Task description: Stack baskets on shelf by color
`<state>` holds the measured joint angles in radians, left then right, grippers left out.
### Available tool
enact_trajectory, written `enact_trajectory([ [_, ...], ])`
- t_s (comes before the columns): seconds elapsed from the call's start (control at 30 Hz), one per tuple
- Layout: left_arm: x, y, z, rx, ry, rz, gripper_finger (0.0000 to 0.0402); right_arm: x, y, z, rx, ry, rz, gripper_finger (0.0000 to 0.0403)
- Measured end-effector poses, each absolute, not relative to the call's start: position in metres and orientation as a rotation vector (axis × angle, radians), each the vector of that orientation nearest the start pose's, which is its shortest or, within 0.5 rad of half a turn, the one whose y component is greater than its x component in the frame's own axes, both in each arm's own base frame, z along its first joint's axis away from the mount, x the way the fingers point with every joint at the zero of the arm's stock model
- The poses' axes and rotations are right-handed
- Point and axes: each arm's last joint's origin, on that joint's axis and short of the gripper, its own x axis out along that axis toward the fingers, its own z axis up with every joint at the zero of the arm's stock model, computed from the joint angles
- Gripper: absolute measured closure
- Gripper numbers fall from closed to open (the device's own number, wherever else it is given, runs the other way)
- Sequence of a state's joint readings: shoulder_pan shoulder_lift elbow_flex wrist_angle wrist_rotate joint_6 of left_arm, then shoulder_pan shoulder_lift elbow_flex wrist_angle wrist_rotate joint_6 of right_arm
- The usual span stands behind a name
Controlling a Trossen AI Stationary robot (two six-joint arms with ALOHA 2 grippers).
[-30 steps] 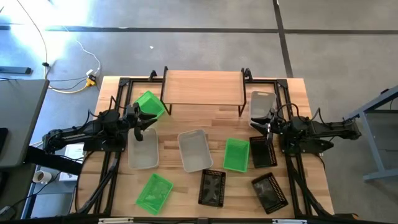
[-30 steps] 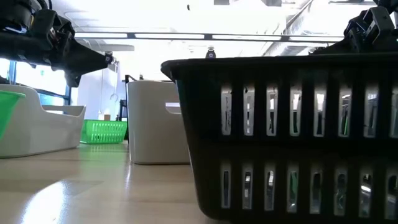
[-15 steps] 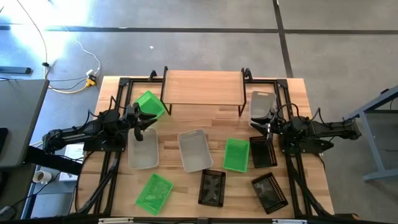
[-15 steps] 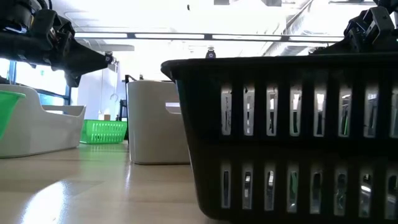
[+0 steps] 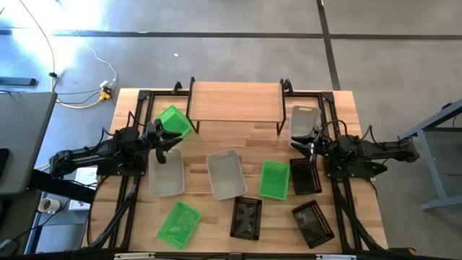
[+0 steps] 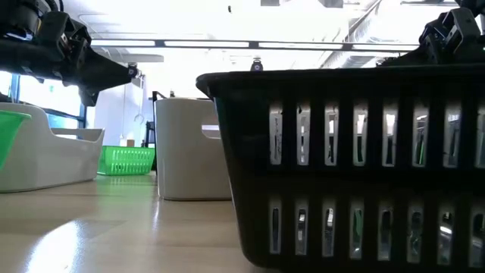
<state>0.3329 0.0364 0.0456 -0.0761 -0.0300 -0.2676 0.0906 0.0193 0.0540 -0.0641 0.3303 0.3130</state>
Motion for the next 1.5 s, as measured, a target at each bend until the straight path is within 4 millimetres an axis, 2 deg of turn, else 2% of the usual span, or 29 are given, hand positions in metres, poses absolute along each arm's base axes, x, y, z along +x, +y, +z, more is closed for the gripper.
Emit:
enact_trajectory([
  [0.1,0.091,0.033,0.169,-0.275,0.018,0.370,0.0300,0.094,-0.001,0.178,0.318,-0.044,-0.231,0.0284],
  [0.33,0.091,0.033,0.169,-0.275,0.018,0.370,0.0300,0.094,-0.001,0.181,0.526,-0.099,-0.222,0.0284],
  [0.53,0.091,0.033,0.169,-0.274,0.018,0.370,0.0300,0.094,-0.001,0.186,0.555,-0.136,-0.205,0.0284],
  [0.77,0.091,0.033,0.169,-0.275,0.017,0.370,0.0300,0.085,-0.004,0.215,0.586,-0.245,-0.278,0.0284],
  [0.93,0.091,0.033,0.169,-0.274,0.017,0.370,0.0300,0.075,-0.008,0.243,0.519,-0.292,-0.390,0.0284],
  [1.07,0.091,0.033,0.169,-0.274,0.018,0.370,0.0300,0.068,-0.011,0.265,0.473,-0.220,-0.503,0.0284],
  [1.23,0.091,0.033,0.169,-0.274,0.018,0.370,0.0300,0.061,-0.013,0.291,0.435,-0.027,-0.601,0.0284],
  [1.5,0.091,0.033,0.169,-0.274,0.018,0.371,0.0300,0.063,-0.011,0.306,0.430,0.396,-0.691,0.0284],
])
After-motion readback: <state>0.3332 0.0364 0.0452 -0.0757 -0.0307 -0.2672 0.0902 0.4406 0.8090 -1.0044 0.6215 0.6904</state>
